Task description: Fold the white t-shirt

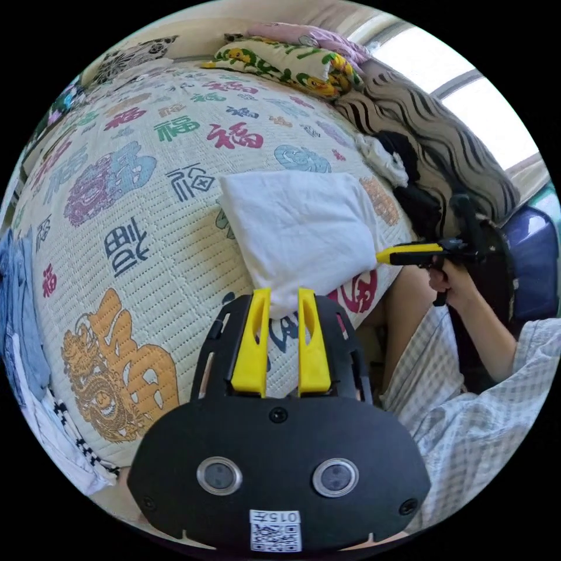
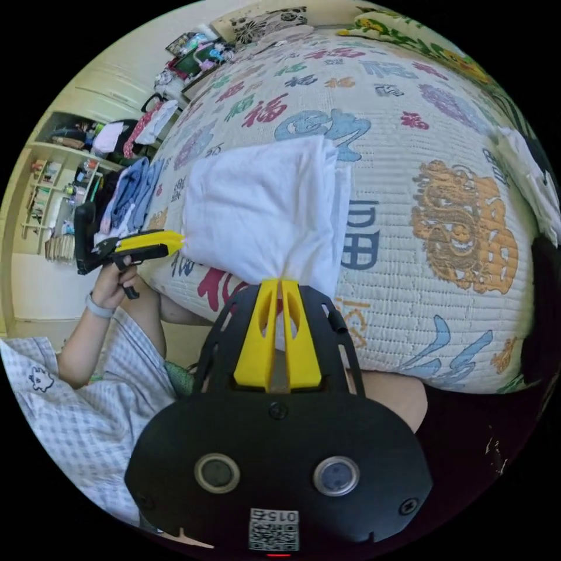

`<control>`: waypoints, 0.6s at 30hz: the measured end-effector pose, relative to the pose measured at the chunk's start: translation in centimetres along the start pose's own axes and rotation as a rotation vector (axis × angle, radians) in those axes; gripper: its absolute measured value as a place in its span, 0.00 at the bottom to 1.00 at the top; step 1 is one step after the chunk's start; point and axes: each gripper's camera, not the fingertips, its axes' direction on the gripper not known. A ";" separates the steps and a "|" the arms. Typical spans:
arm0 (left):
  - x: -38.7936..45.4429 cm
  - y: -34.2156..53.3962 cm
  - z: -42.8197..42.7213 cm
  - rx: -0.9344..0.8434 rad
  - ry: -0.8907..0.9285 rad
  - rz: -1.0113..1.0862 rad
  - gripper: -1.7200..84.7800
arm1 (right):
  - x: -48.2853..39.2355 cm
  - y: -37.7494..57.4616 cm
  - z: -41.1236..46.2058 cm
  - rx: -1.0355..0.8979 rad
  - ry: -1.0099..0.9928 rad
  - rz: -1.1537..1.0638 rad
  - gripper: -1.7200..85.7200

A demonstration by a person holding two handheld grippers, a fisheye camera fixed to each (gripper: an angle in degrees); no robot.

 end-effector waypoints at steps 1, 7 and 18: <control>-0.6 0.1 -0.8 0.025 0.024 -0.023 0.12 | 0.5 0.0 -0.4 0.018 -0.014 0.014 0.08; -7.0 -1.0 -4.8 0.095 0.200 -0.179 0.15 | 6.7 -2.5 -0.2 0.063 -0.262 0.141 0.14; -9.9 -3.2 -7.7 0.054 0.512 -0.141 0.16 | 10.0 -5.7 4.4 -0.027 -0.519 0.164 0.10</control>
